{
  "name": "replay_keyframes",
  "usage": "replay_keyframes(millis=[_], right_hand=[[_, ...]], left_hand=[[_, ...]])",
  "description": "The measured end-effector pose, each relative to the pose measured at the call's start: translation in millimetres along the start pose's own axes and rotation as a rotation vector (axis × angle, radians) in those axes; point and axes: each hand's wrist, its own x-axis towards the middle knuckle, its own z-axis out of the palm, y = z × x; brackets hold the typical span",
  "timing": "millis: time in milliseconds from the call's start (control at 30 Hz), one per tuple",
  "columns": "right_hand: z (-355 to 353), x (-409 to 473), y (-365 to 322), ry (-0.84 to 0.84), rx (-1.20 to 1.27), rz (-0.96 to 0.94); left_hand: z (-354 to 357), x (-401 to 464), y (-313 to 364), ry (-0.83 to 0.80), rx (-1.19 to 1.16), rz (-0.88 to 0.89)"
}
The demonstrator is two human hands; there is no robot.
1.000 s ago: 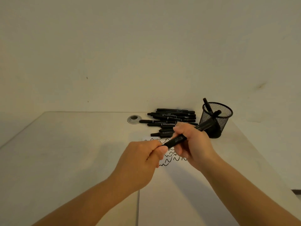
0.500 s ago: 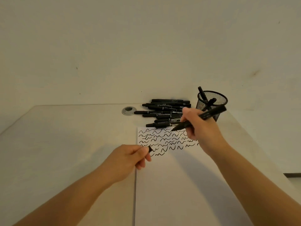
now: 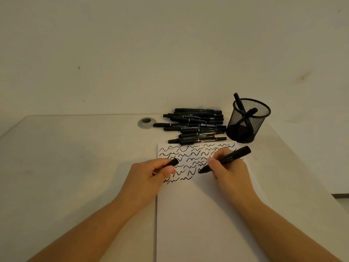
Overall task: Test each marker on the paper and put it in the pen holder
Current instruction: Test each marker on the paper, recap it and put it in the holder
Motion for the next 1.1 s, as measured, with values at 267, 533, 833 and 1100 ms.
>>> replay_keyframes(millis=[267,533,833,1100], right_hand=[[-1,1,0,-0.073,-0.092,0.003],[-4,2,-1,-0.004,-0.162,0.018],[-11,2,-9,0.165,0.117,-0.030],[-11,-7,-17,-0.192,0.569,0.069]], left_hand=[[0,-4,-5,-0.048,-0.046,0.014],[-1,-3,-5,-0.054,-0.073,0.023],[0,-3,-6,-0.053,-0.097,0.024],[-1,-4,-4,-0.033,-0.010,0.066]])
